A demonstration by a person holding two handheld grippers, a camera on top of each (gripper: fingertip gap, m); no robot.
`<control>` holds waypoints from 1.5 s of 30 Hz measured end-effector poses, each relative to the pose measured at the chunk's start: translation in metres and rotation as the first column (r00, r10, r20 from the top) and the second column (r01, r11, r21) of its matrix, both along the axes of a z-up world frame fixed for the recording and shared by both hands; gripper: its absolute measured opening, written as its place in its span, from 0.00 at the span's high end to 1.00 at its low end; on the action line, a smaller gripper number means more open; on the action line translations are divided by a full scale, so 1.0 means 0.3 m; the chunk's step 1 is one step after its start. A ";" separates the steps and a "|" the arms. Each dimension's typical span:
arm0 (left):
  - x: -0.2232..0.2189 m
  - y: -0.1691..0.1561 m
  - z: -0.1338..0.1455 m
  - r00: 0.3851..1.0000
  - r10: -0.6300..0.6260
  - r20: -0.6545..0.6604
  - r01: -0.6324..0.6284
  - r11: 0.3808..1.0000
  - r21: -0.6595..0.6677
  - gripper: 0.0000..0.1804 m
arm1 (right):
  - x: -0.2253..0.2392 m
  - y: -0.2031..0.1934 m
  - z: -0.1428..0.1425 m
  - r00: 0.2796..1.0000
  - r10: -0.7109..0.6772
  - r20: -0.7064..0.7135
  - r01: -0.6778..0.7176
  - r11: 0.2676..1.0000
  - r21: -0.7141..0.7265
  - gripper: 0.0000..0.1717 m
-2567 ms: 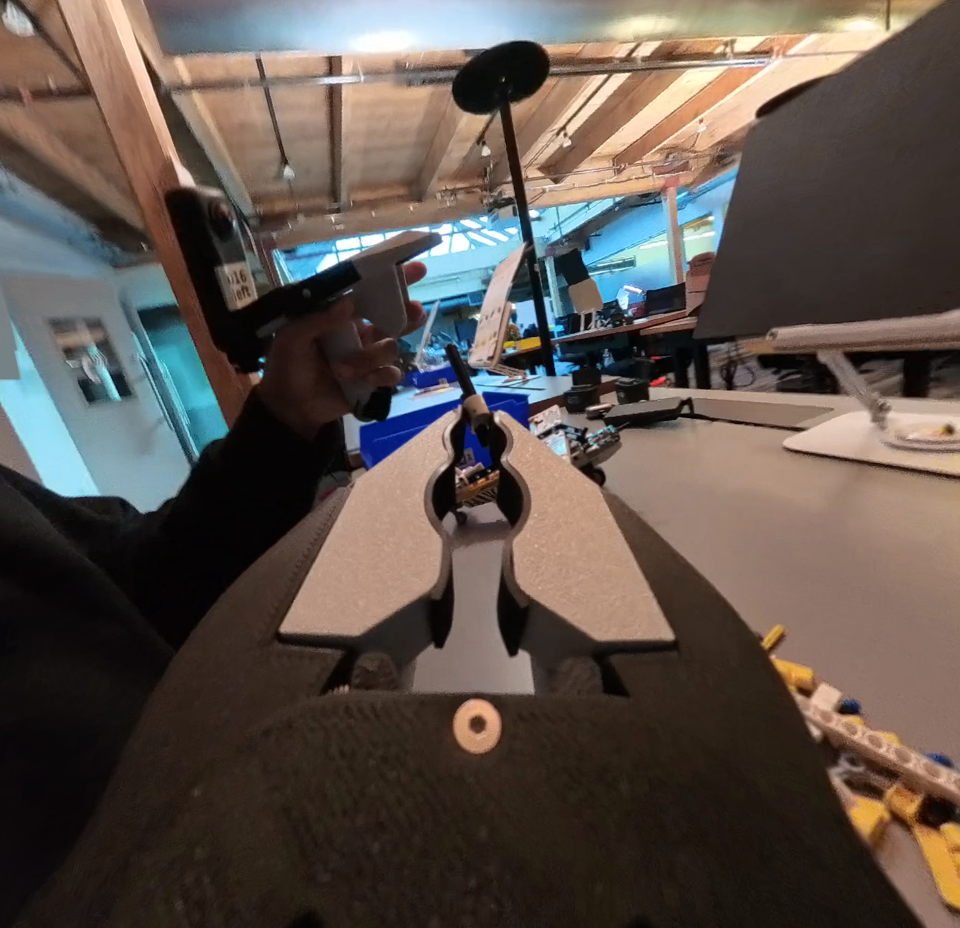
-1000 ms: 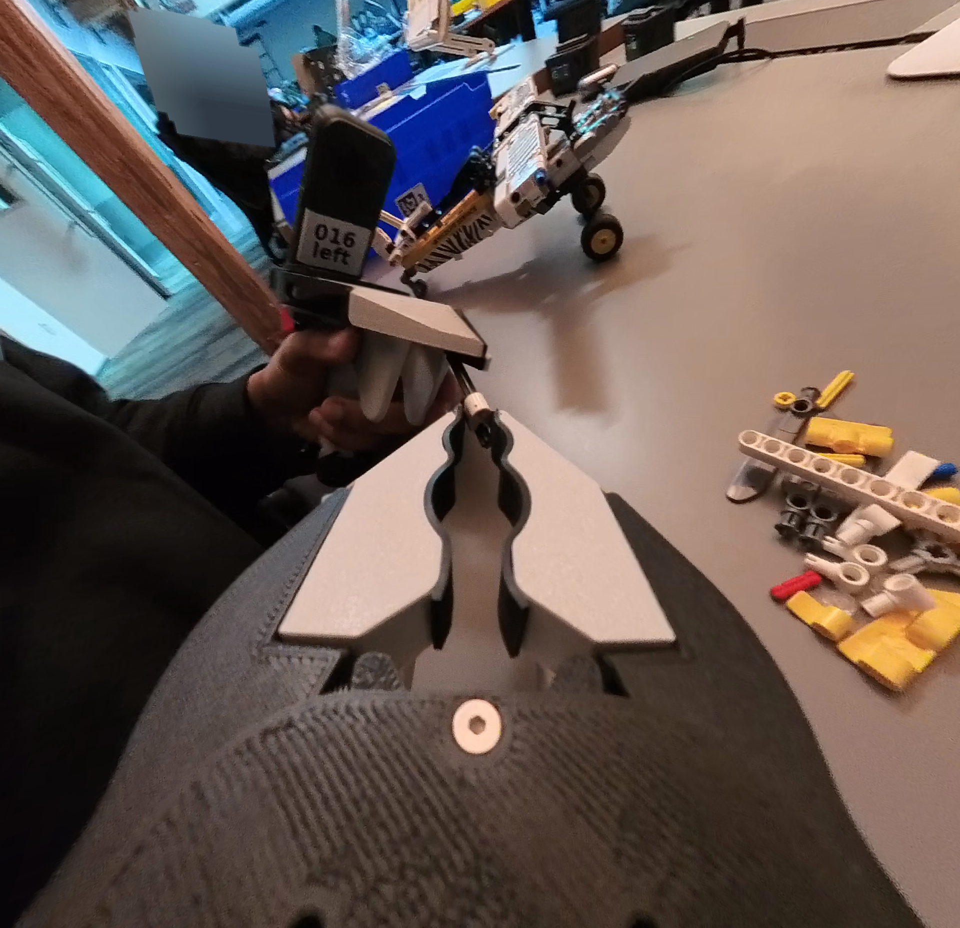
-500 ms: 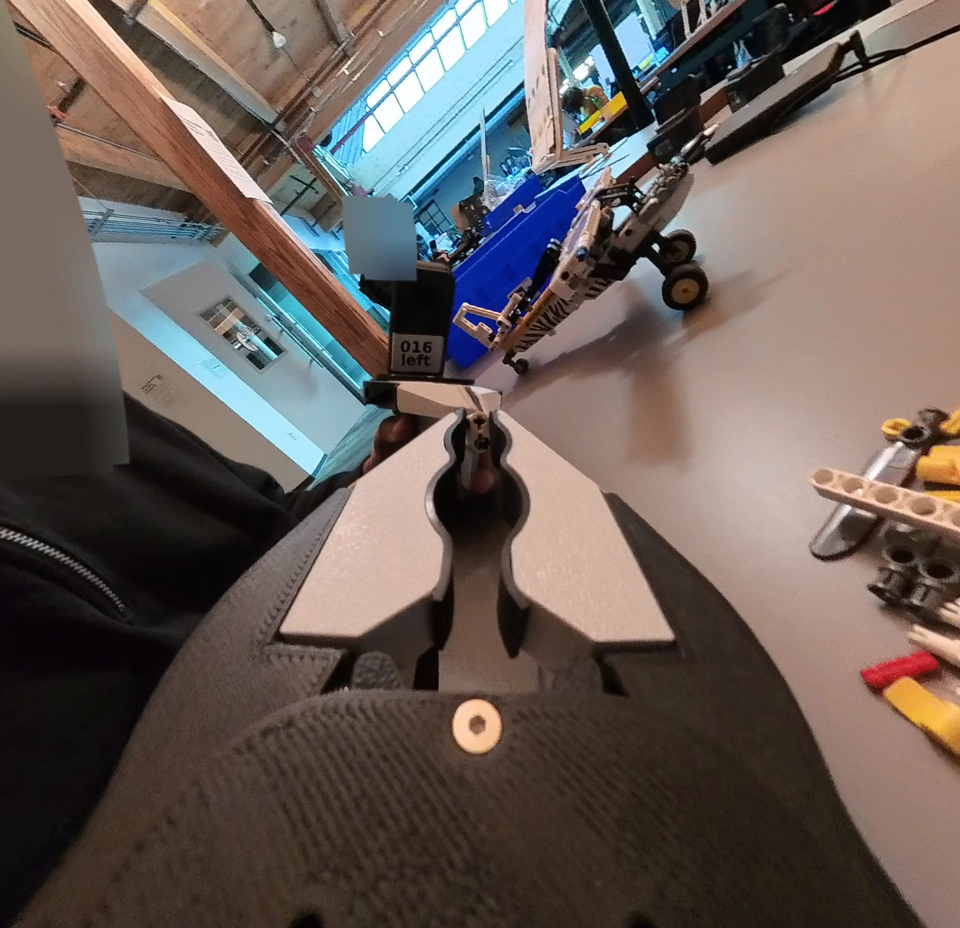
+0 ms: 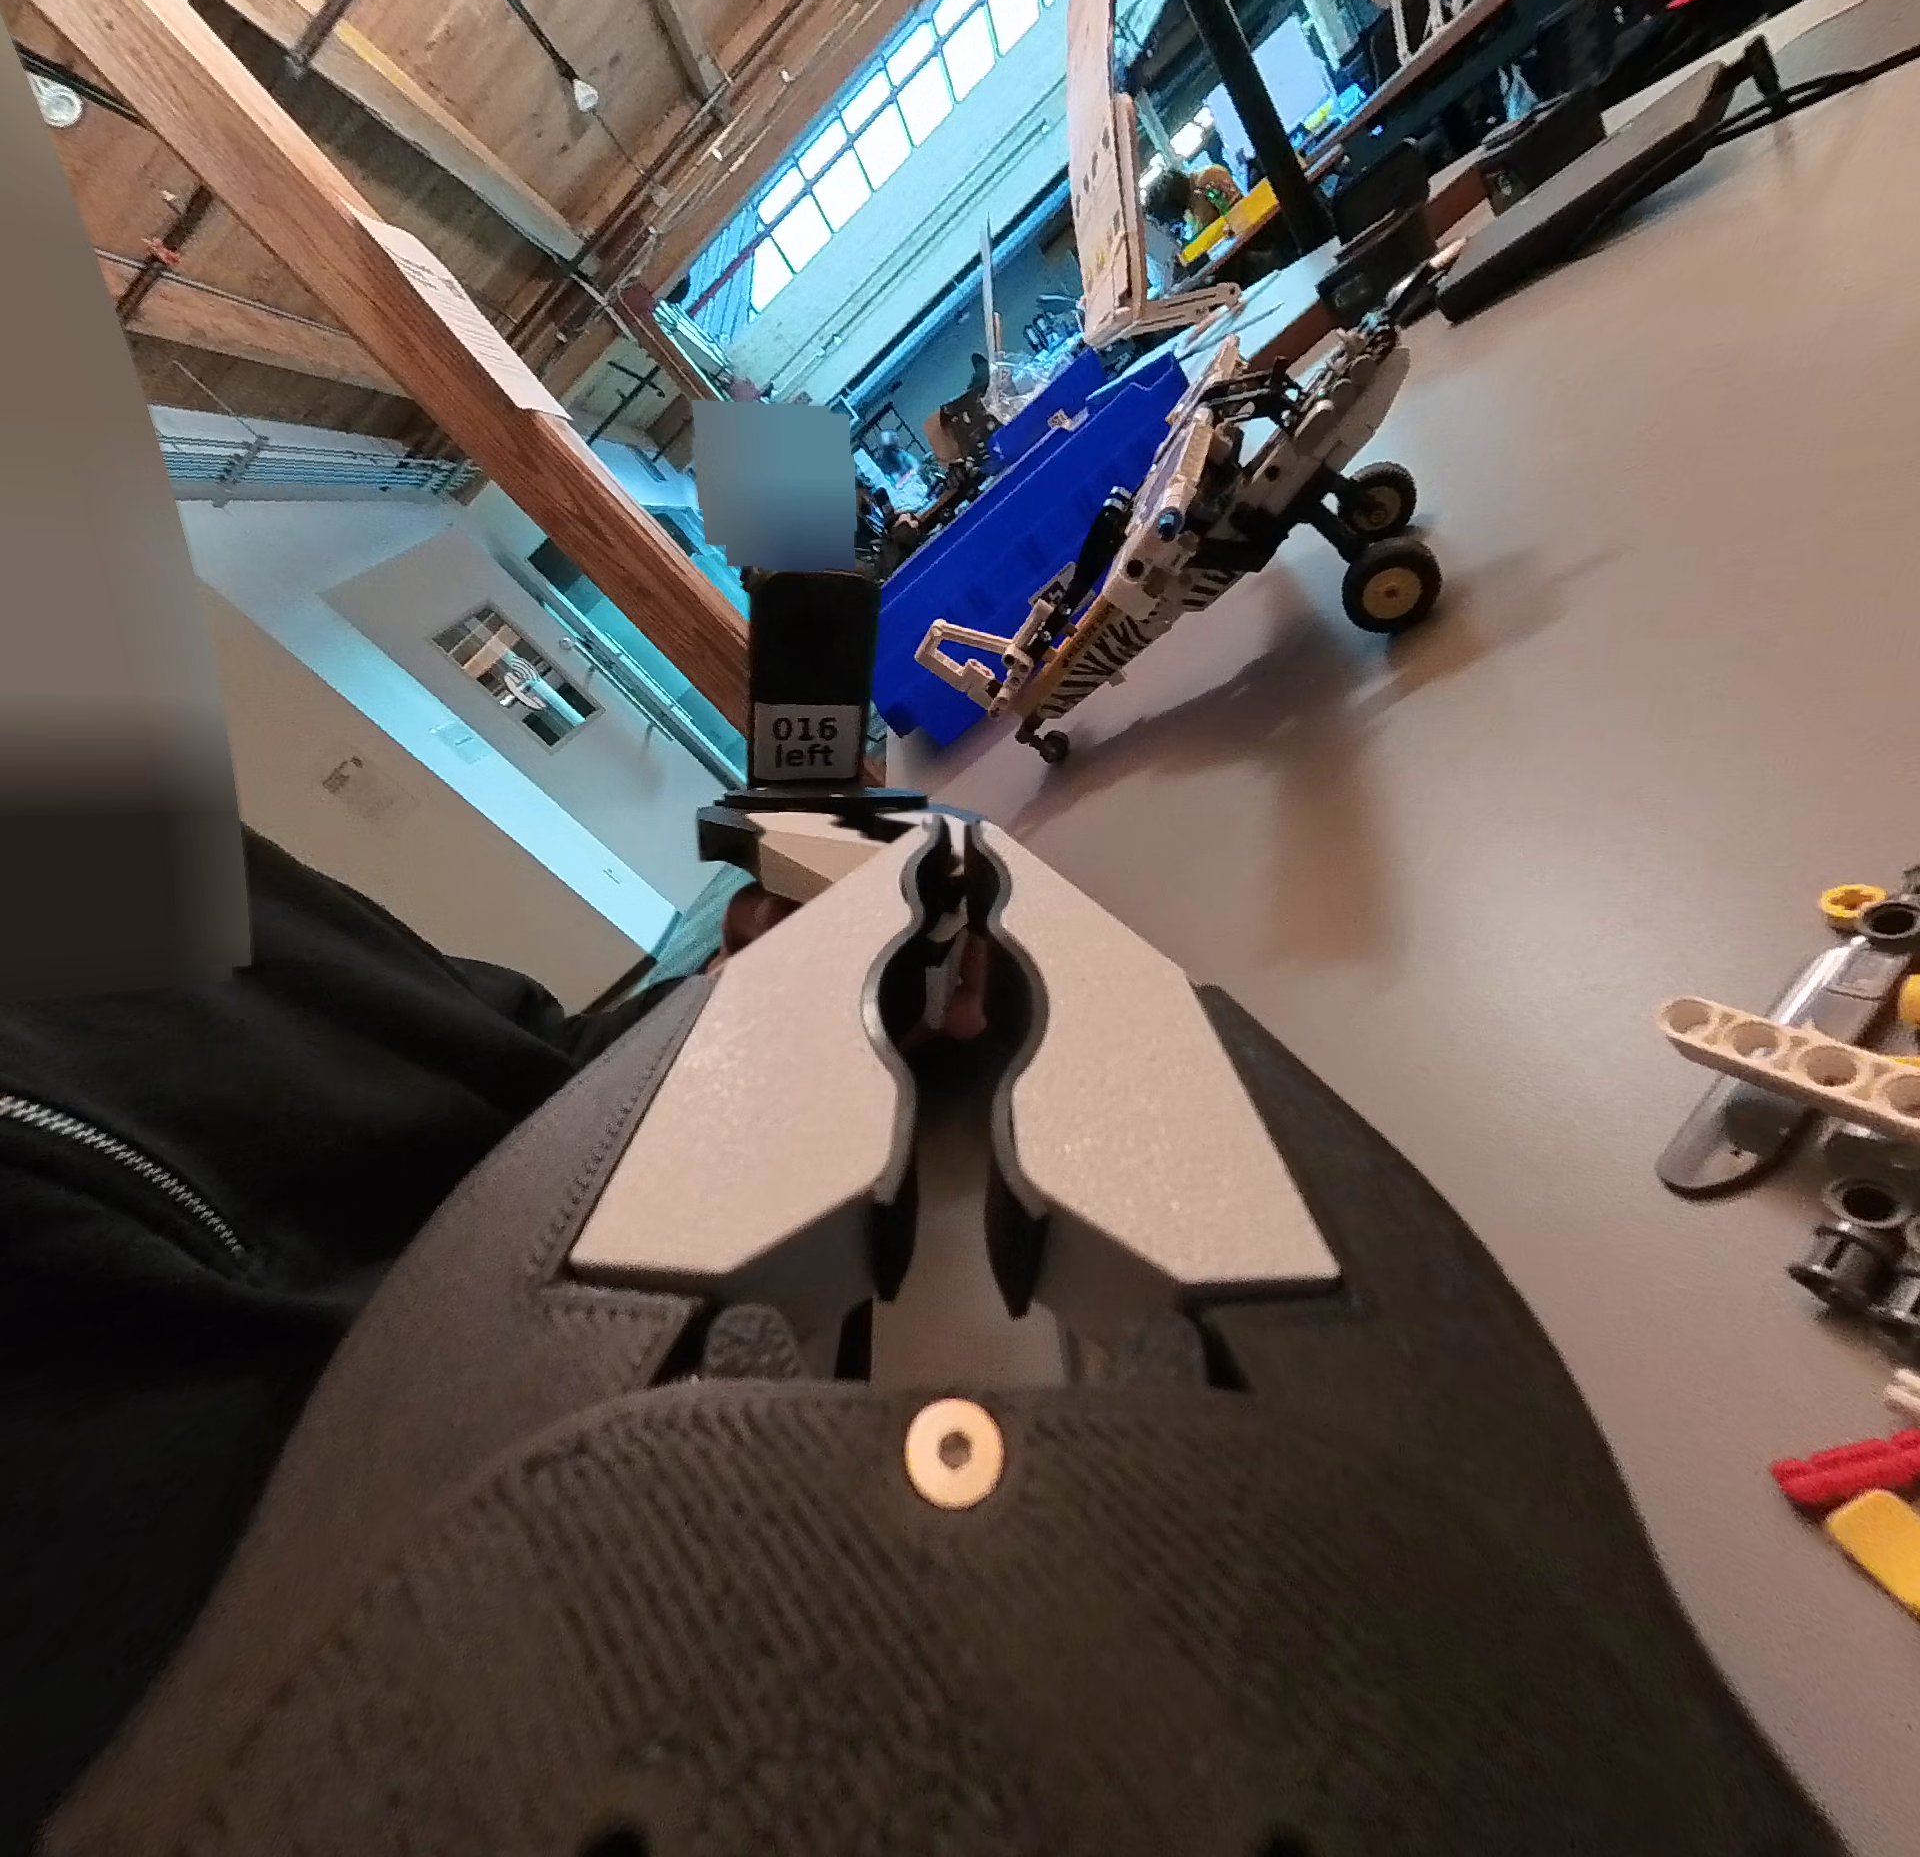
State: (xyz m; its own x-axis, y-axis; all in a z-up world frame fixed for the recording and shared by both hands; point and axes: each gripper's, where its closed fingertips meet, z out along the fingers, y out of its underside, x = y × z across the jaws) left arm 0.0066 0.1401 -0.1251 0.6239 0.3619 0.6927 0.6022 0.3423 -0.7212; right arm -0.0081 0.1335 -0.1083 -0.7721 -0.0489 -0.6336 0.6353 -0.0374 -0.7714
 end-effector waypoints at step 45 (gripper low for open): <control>0.067 0.061 0.038 0.984 -0.159 -0.081 0.162 0.986 0.038 0.96 | 0.079 0.009 0.006 0.981 0.134 0.137 -0.125 0.990 -0.071 0.97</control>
State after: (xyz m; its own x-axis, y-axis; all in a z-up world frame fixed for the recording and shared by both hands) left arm 0.0266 0.1585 -0.1136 0.7240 0.2228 0.6528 0.5946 0.2781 -0.7544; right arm 0.0157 0.1361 -0.1063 -0.6596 -0.1848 -0.7286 0.7404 0.0074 -0.6721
